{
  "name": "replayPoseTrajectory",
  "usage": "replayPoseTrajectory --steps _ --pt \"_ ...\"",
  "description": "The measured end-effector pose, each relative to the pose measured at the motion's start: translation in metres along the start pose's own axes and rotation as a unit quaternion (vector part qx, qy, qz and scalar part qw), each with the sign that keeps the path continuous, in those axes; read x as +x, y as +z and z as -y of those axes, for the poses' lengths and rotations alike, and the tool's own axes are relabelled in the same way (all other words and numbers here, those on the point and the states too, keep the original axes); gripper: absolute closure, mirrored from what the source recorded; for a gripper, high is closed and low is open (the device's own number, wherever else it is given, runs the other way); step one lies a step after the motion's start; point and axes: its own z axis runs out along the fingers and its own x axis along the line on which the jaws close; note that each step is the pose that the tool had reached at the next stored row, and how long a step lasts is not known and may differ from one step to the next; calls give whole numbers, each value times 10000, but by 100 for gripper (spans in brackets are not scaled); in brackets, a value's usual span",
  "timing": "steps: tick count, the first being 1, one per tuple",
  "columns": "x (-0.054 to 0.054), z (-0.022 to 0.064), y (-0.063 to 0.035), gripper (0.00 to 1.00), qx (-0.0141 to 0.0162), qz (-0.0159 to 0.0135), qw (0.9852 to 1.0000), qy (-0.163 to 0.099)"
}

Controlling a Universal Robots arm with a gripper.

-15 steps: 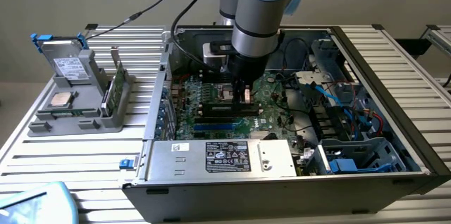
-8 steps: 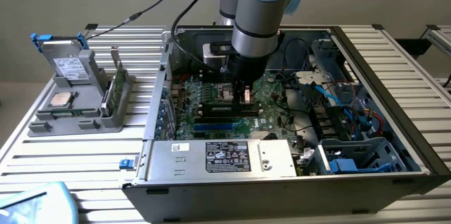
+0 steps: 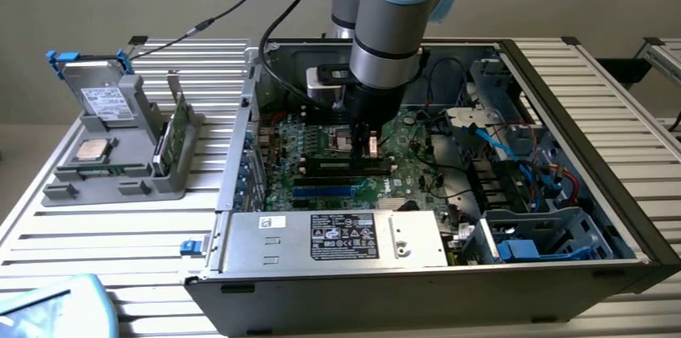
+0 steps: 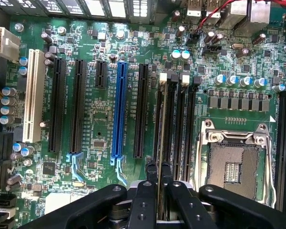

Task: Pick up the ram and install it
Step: 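Insert the ram into the slot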

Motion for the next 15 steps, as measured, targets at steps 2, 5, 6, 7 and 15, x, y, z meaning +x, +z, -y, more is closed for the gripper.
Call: replayPoseTrajectory --steps 2,5,6,7,15 --pt "0 0 1 86 -1 -6 10000 1" --pt "0 0 0 86 -4 -16 10000 2" --pt "0 0 0 86 -4 -17 10000 2" --pt "0 0 2 86 -4 -16 10000 2" --pt "0 1 11 86 -4 -17 10000 2"
